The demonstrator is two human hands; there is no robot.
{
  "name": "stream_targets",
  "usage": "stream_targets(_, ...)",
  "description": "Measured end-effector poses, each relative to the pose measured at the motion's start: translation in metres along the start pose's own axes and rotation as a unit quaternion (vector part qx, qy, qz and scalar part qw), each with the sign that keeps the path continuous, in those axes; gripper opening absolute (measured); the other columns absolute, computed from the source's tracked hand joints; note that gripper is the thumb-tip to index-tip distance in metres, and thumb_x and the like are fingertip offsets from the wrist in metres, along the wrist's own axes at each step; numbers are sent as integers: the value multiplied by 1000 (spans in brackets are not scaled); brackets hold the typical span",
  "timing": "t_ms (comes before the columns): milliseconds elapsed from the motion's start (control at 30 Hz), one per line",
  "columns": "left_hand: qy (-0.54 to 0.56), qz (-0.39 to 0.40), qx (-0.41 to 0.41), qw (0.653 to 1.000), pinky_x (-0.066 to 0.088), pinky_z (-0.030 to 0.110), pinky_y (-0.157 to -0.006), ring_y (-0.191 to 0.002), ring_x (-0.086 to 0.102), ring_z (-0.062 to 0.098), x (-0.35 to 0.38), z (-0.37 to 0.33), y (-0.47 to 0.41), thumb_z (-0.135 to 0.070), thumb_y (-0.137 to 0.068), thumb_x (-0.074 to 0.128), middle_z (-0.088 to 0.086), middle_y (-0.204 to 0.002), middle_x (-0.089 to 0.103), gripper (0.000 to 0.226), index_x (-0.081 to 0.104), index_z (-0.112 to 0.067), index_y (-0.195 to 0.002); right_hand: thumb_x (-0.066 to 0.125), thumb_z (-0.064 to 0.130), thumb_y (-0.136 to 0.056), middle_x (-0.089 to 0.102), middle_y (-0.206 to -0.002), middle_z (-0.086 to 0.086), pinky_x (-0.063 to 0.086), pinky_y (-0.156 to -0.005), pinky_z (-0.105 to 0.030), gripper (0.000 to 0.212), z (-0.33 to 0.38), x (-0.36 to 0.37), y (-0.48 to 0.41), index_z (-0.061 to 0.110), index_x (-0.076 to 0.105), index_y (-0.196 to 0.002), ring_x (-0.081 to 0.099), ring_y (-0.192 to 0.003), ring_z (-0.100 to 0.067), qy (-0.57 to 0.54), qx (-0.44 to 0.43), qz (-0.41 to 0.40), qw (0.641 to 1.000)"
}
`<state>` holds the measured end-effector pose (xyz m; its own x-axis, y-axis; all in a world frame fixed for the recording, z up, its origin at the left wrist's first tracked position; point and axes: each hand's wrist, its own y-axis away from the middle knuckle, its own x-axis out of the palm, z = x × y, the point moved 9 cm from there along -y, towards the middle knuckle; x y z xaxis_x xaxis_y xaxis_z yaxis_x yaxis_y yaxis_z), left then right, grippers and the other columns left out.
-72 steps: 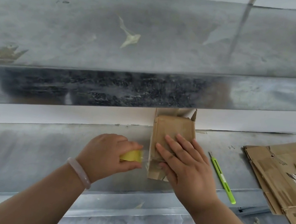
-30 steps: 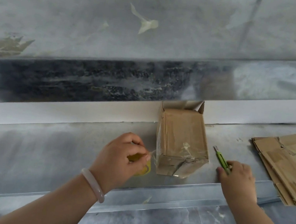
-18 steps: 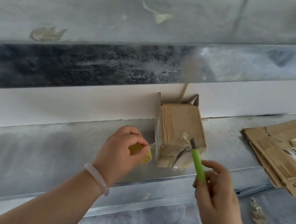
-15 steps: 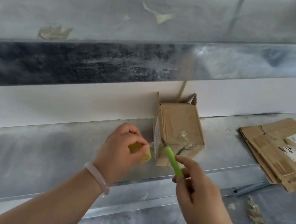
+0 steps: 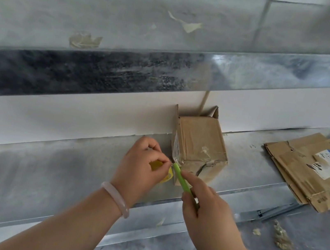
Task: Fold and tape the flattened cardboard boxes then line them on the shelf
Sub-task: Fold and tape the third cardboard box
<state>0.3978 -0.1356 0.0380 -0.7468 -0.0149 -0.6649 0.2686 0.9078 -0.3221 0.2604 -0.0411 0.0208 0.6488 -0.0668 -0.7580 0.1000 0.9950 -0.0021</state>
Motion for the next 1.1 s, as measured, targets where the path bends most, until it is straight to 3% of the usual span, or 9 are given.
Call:
stream_targets(267,2,-4,-33,999,32,0,-73,-91,49,0,3,3,-1,-23,-79,73,-11,-91,47,4,73,-21,-76,41,27,-101,45,-94,13,35,-56,-20,44,0,3,-4,42,36,-142,46,-73,-9,42,22,15,999)
stream_targets(433,-2,7,-38,999,33,0,-72,-87,50,1,3,3,-3,-23,-80,72,-12,-91,47,4,72,-20,-76,44,24,-99,47,-95,13,38,-63,-24,44,-2,6,-9,41,40,-140,46,-72,-8,38,11,20,999)
stream_targets(533,-3,9,-47,999,33,1,-72,-88,49,1,1,6,-5,-23,-80,72,-11,-92,47,5,71,-21,-76,46,24,-98,56,-92,14,36,-57,-18,40,-9,4,-6,45,47,-133,49,-65,-5,-6,18,16,1000)
stream_targets(667,-5,12,-41,999,31,0,-72,-90,48,-1,-1,8,-5,-24,-80,73,-14,-90,46,4,72,-22,-76,42,23,-98,61,-85,13,45,-63,-21,40,-20,-8,3,59,48,-115,56,-77,-5,-86,26,-37,995)
stream_targets(833,-13,6,-43,999,31,1,-70,-87,48,-1,-3,9,-3,-26,-80,73,-13,-90,47,5,72,-23,-76,52,23,-96,51,-102,24,43,-67,-10,49,-16,-10,1,62,39,-123,53,-82,5,-67,-1,-53,996)
stream_targets(1000,-20,1,-31,999,33,3,-71,-89,48,-1,-3,5,-5,-26,-79,74,-11,-91,47,4,73,-22,-77,60,19,-93,55,-105,16,44,-55,-16,47,-6,-7,-2,45,53,-131,58,-75,-6,3,-36,-86,996)
stream_targets(1100,-17,1,-27,999,32,2,-71,-88,48,0,-2,2,-5,-25,-79,73,-10,-91,47,4,74,-22,-77,70,12,-83,56,-98,10,39,-42,-20,55,0,-4,-5,39,54,-129,56,-58,-13,61,-51,-91,993)
